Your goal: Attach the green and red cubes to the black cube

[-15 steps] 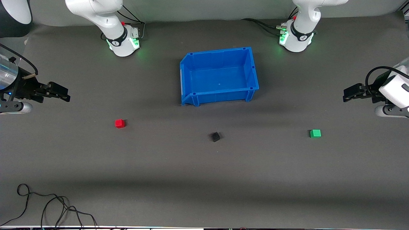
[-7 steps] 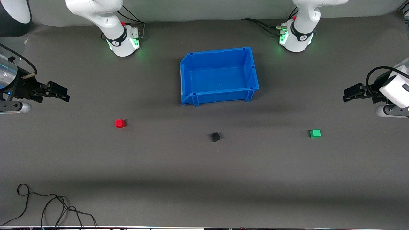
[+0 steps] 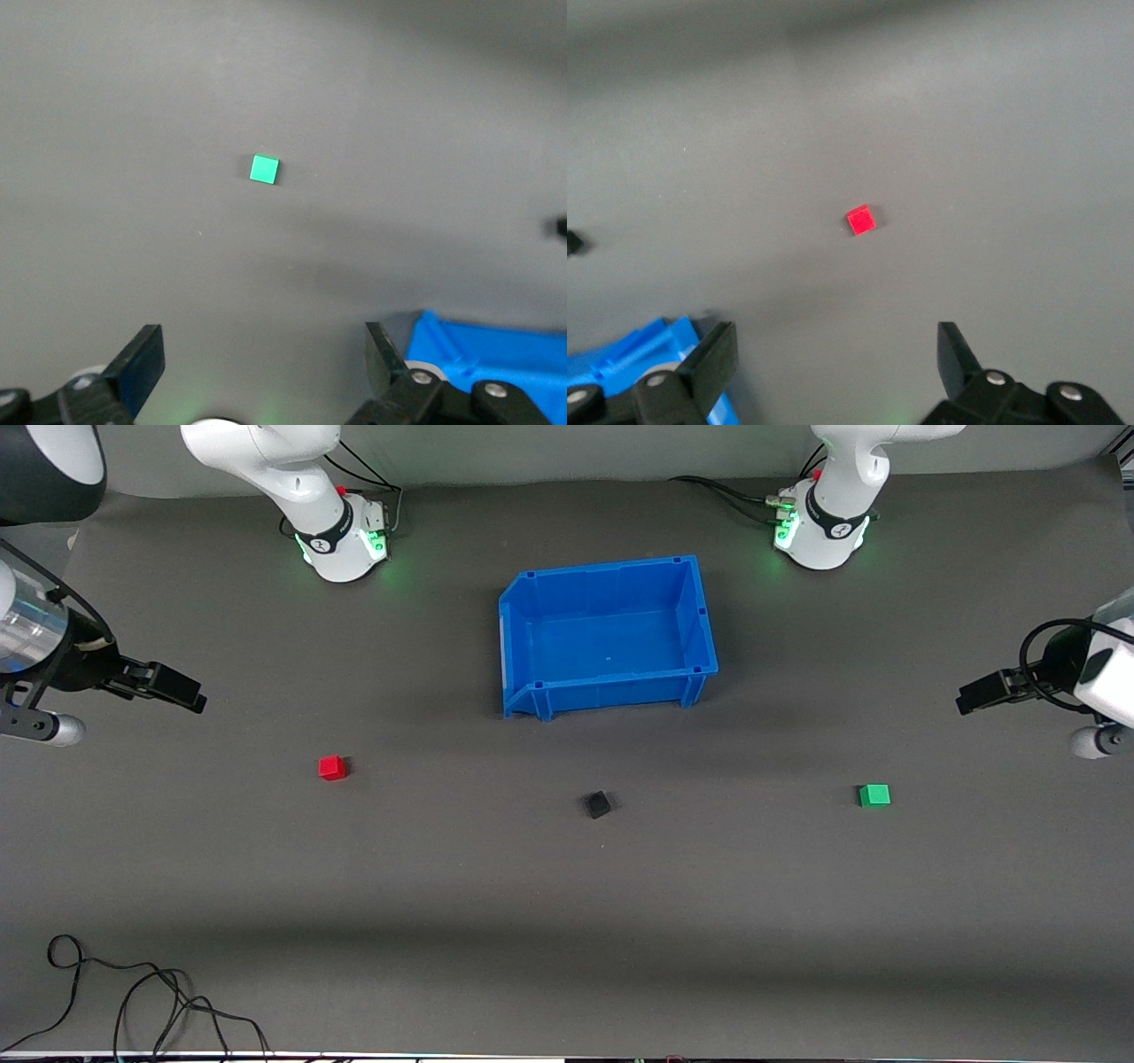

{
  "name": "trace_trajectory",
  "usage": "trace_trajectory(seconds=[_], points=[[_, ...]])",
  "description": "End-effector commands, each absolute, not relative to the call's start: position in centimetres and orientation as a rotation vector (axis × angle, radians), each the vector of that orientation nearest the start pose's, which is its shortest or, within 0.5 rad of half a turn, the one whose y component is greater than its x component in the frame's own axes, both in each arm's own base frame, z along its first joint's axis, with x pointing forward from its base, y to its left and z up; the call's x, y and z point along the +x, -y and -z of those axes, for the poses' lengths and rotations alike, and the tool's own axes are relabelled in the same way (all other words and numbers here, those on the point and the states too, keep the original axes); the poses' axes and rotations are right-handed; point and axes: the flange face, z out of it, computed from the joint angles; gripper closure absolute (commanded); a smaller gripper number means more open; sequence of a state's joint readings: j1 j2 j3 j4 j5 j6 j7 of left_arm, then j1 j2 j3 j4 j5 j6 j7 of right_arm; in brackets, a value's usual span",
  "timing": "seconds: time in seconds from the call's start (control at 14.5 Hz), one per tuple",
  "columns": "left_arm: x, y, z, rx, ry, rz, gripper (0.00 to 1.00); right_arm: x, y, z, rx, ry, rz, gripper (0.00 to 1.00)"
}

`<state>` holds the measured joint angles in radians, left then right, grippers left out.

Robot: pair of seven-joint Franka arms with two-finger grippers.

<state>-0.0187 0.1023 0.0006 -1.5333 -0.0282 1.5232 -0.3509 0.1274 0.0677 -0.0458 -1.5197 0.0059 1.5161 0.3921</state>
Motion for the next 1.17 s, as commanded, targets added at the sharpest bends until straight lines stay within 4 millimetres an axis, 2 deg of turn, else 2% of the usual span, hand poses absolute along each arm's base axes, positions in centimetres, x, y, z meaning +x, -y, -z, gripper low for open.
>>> trace_trajectory(seconds=[0.0,0.07,0.14,0.21,0.28,0.41,0.55,0.76,0.83,0.96,1.1], points=[[57.2,0.6,-58.9,-3.035,0.906,-0.203,0.00,56.4,-4.7,-59.9,-3.084,-0.714,-0.142,0.00],[57.2,-0.1,-58.8,-3.014,0.999,-0.207,0.00,56.6,-4.4,-59.5,-3.089,-0.734,-0.150,0.00],[57.2,-0.7,-58.6,-2.998,1.084,-0.227,0.00,57.0,-4.2,-58.0,-3.095,-0.743,-0.194,0.00],[57.3,-1.5,-58.5,-2.977,1.213,-0.250,0.00,57.3,-3.9,-56.5,-3.098,-0.756,-0.238,0.01],[57.2,-2.9,-58.4,-2.930,1.374,-0.269,0.00,57.5,-3.9,-55.8,-3.094,-0.783,-0.255,0.01],[57.2,-4.2,-57.7,-2.834,1.623,-0.322,0.00,57.9,-4.0,-54.9,-3.032,-1.034,-0.263,0.01],[57.0,-6.2,-56.5,-2.713,1.865,-0.384,0.00,58.9,-4.0,-52.4,-2.959,-1.295,-0.295,0.01],[56.2,-8.6,-52.5,-2.575,2.094,-0.483,0.00,60.6,-3.8,-45.5,-2.871,-1.579,-0.355,0.01],[55.9,-9.2,-50.9,-2.557,2.149,-0.504,0.00,60.9,-4.0,-43.9,-2.845,-1.626,-0.336,0.01],[55.3,-10.1,-46.9,-2.522,2.244,-0.523,0.00,60.8,-3.9,-40.4,-2.833,-1.638,-0.314,0.01],[55.2,-10.3,-43.2,-2.485,2.337,-0.522,0.00,59.7,-3.9,-35.8,-2.793,-1.700,-0.286,0.04]])
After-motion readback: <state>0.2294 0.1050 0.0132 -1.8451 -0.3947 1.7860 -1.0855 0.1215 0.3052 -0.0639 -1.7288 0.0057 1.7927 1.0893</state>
